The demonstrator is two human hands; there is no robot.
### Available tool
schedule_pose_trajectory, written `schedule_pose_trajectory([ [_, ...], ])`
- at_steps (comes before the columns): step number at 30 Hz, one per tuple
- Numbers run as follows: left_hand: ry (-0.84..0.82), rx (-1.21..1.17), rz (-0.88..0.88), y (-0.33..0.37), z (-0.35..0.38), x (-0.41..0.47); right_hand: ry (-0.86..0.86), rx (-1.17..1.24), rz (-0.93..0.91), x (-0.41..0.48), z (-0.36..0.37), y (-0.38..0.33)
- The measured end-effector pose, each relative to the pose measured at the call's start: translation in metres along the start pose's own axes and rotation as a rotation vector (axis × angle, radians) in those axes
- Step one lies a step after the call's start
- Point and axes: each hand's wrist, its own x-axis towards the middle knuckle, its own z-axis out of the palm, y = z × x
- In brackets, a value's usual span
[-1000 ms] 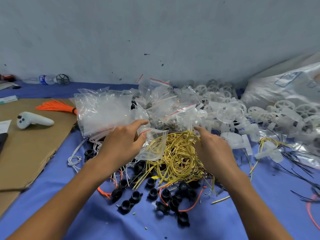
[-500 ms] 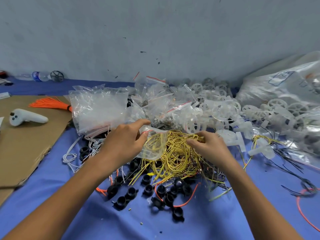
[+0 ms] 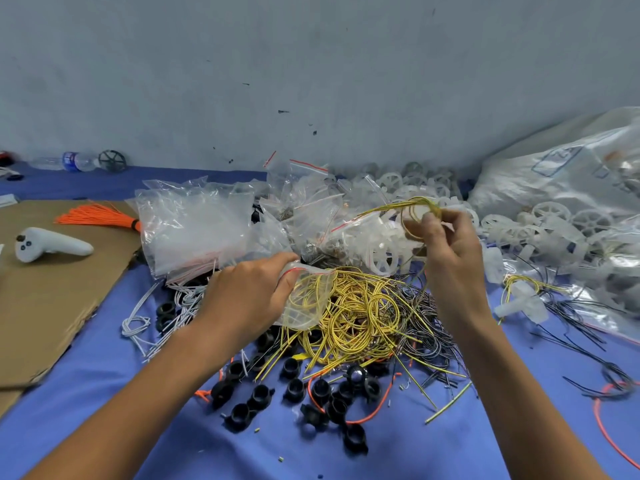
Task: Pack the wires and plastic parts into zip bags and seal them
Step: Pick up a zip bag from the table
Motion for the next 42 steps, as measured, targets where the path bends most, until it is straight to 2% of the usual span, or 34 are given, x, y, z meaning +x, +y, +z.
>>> schedule_pose_trajectory([
  [3,0.076,0.076,0.045,0.002,-0.003,-0.001,-0.012,0.218,0.055,0.001,-0.001,-0.009],
  [7,0.069,0.111,0.041,0.001,-0.002,0.002,-0.13,0.527,0.195,-0.005,0.001,-0.02],
  [12,0.017,0.107,0.021,-0.002,0.0,0.002,0.022,0.689,0.217,-0.001,0.007,-0.034],
  [15,-0.022,0.111,0.017,-0.002,0.003,0.0,0.046,0.712,0.14,0.01,0.006,-0.05],
  [22,-0.069,0.089,0.001,0.002,0.006,0.001,-0.015,0.841,-0.116,0.038,-0.006,-0.09],
  [24,-0.085,0.103,0.005,0.004,0.007,0.002,-0.032,0.671,-0.236,0.044,-0.004,-0.089],
  [26,-0.078,0.12,0.01,0.006,0.009,0.003,-0.18,0.199,-0.299,0.048,0.001,-0.083],
  [28,-0.077,0.116,0.01,0.008,0.01,0.004,-0.462,-0.407,-0.228,0.049,0.004,-0.075],
  [29,-0.082,0.109,0.009,0.009,0.011,0.004,-0.519,-0.605,-0.208,0.052,0.004,-0.074],
  [30,-0.088,0.103,0.008,0.009,0.011,0.004,-0.495,-0.652,-0.226,0.056,0.003,-0.076],
  [31,-0.092,0.098,0.007,0.01,0.011,0.003,-0.428,-0.55,-0.263,0.06,0.004,-0.083],
  [33,-0.098,0.088,0.007,0.01,0.011,0.004,-0.212,-0.178,-0.344,0.07,-0.001,-0.106],
  [34,-0.101,0.083,0.005,0.01,0.011,0.004,-0.094,-0.107,-0.353,0.075,-0.006,-0.117],
  [36,-0.112,0.076,-0.003,0.01,0.011,0.004,0.047,-0.166,-0.232,0.082,-0.014,-0.126],
  [38,-0.113,0.06,-0.007,0.008,0.011,0.005,-0.016,-0.127,-0.099,0.079,-0.018,-0.124],
  [42,-0.108,0.024,-0.018,0.009,0.012,0.005,-0.256,0.197,-0.005,0.054,-0.011,-0.103],
])
